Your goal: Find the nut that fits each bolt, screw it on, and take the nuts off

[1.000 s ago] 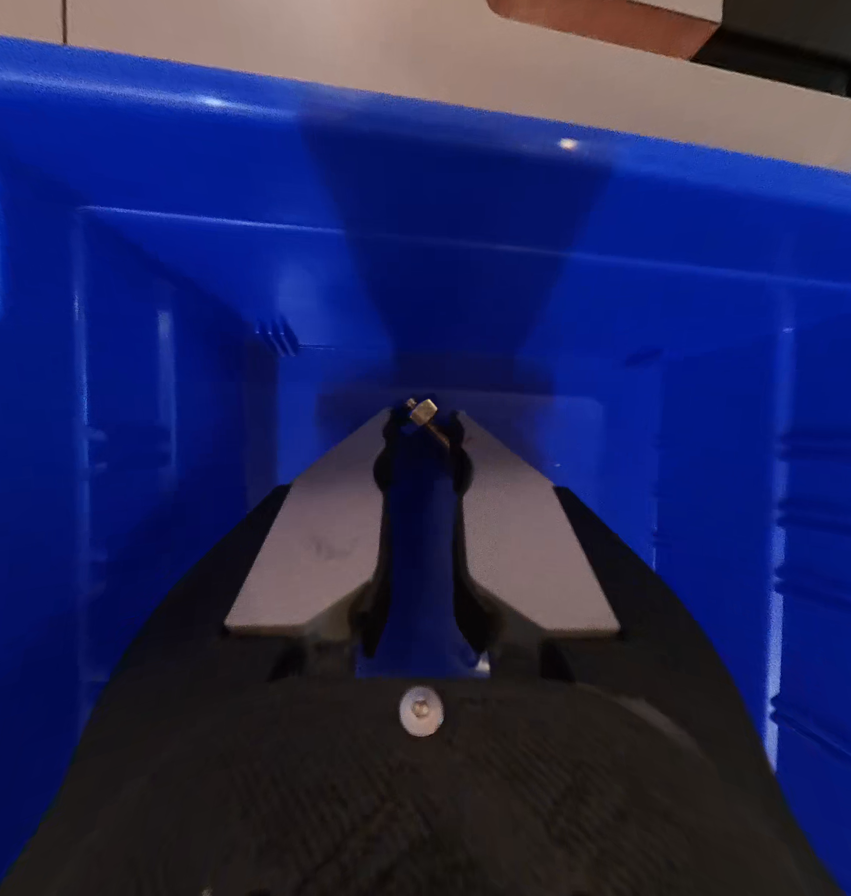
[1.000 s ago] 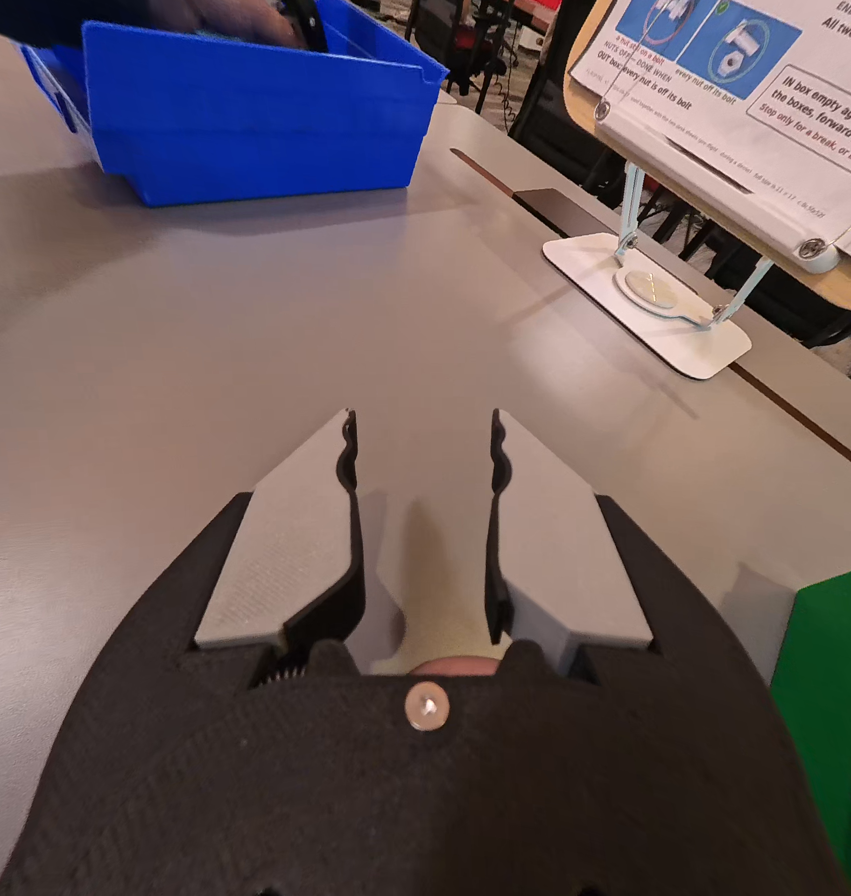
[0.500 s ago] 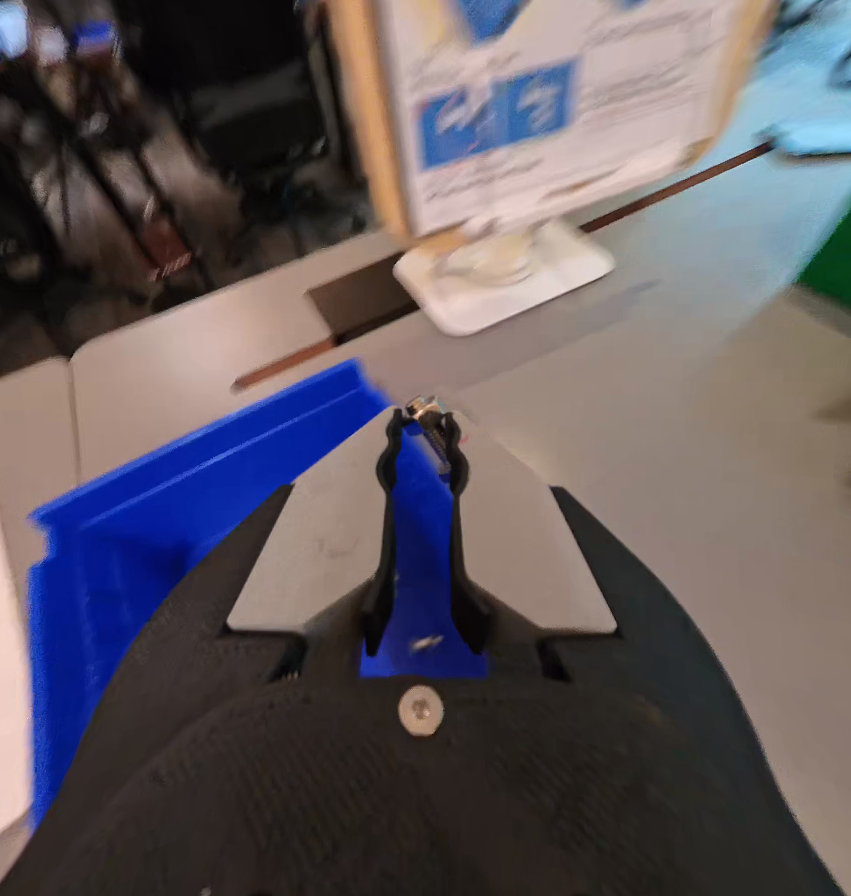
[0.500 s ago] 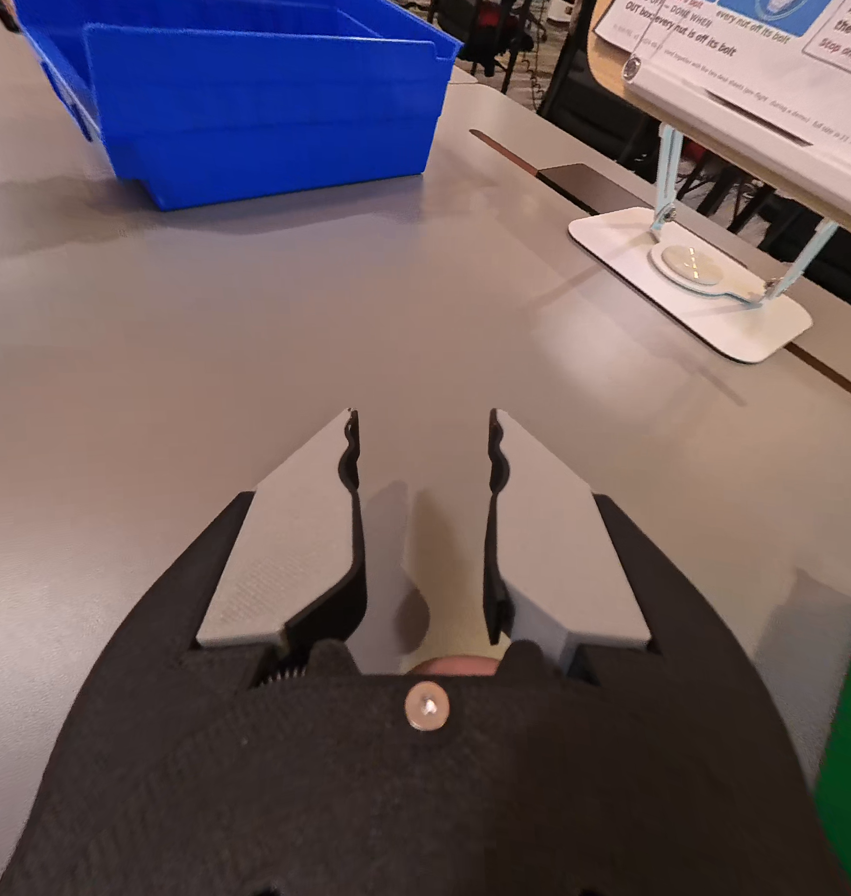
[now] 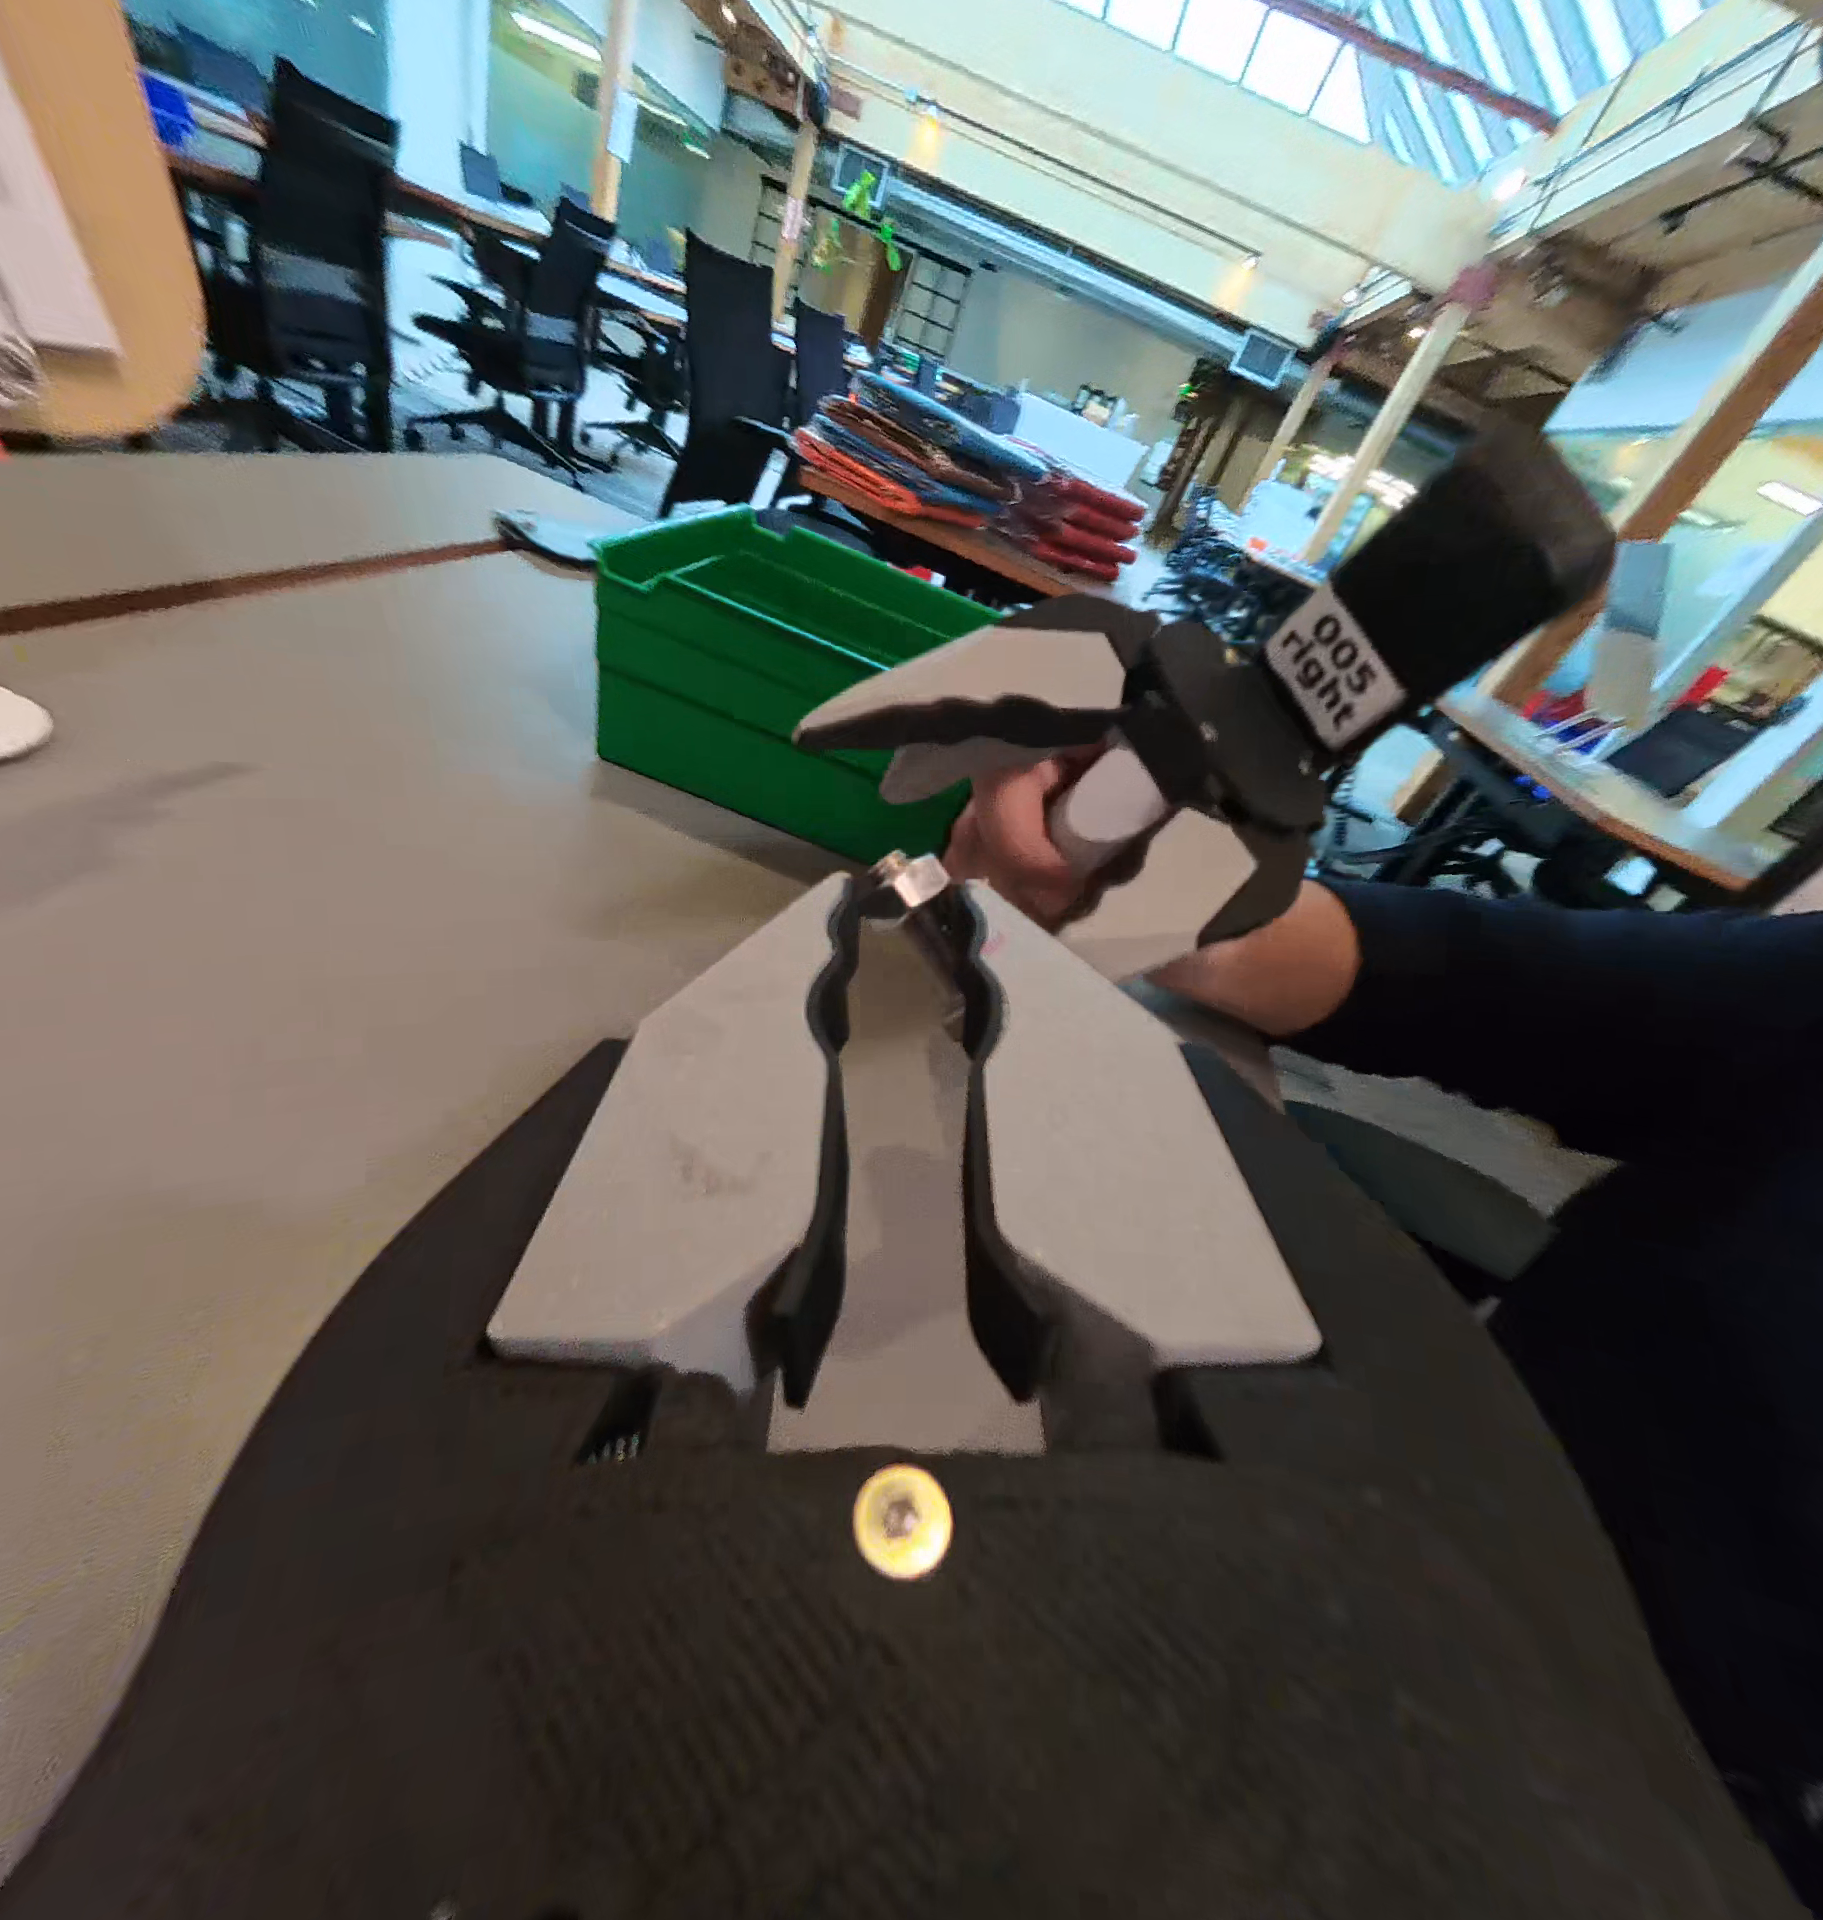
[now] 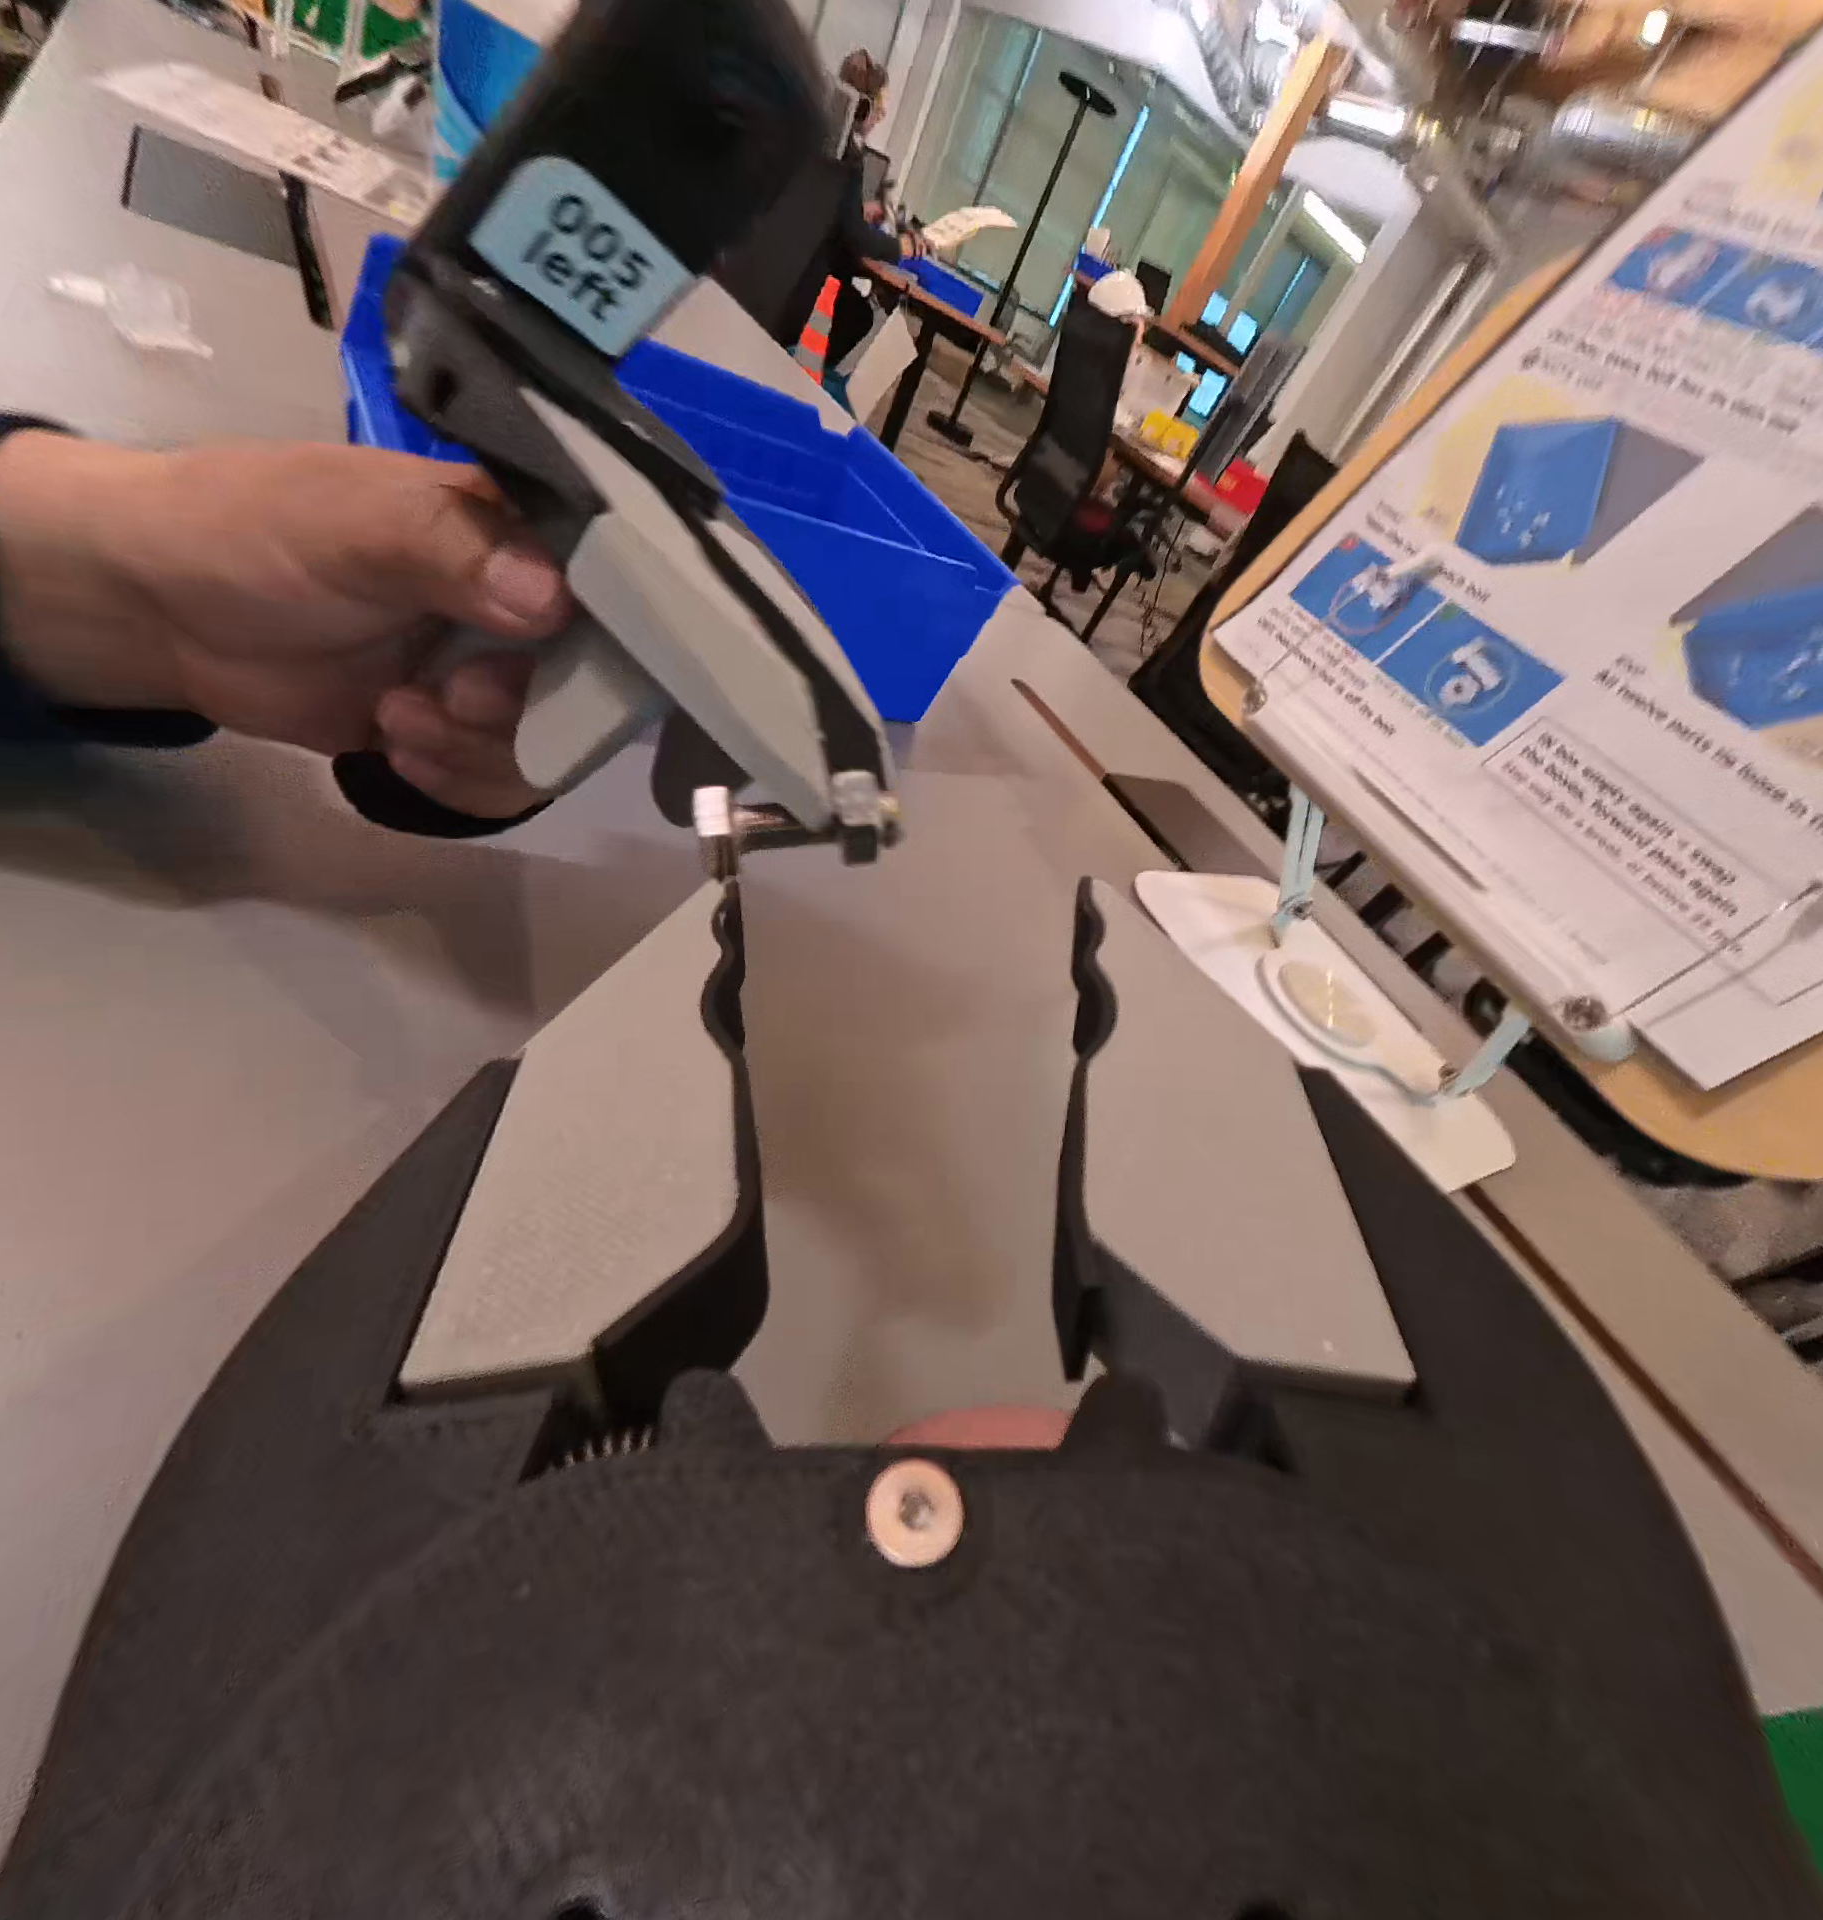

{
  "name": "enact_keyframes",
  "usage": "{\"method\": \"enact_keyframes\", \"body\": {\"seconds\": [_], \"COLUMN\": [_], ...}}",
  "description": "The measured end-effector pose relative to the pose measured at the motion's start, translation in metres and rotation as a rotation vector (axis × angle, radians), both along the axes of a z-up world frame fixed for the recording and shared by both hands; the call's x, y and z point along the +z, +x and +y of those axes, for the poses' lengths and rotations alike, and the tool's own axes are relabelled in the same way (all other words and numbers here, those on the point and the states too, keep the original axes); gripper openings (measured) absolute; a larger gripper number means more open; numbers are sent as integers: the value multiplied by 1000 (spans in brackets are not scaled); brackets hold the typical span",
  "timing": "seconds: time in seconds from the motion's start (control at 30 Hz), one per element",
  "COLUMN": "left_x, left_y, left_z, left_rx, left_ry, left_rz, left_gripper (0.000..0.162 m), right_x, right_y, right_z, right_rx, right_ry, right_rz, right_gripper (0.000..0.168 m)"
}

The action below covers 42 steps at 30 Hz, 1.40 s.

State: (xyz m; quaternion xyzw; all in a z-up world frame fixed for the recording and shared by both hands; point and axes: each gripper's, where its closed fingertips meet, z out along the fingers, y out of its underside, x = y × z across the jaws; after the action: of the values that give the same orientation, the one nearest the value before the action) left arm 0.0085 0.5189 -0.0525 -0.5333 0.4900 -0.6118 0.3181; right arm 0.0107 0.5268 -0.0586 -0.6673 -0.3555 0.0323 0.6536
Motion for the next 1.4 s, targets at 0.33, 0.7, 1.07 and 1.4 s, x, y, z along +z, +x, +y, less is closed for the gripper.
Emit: {"method": "enact_keyframes", "body": {"seconds": [0.33,0.7,1.07,1.4], "left_x": [-7,-30,-41,-37], "left_y": [8,5,11,10], "left_z": [-8,-14,-21,-20], "left_rx": [-27,-122,-87,-103], "left_ry": [-35,-249,-105,-163], "left_rz": [-17,83,128,105], "left_gripper": [15,33,8,8], "right_x": [-16,-25,-37,-33], "right_y": [-19,-5,-12,-6], "right_z": [2,5,5,5], "right_rx": [10,-97,-100,-143], "right_ry": [68,205,198,249], "right_rz": [-158,-432,-514,-559], "right_gripper": [39,39,38,37]}}
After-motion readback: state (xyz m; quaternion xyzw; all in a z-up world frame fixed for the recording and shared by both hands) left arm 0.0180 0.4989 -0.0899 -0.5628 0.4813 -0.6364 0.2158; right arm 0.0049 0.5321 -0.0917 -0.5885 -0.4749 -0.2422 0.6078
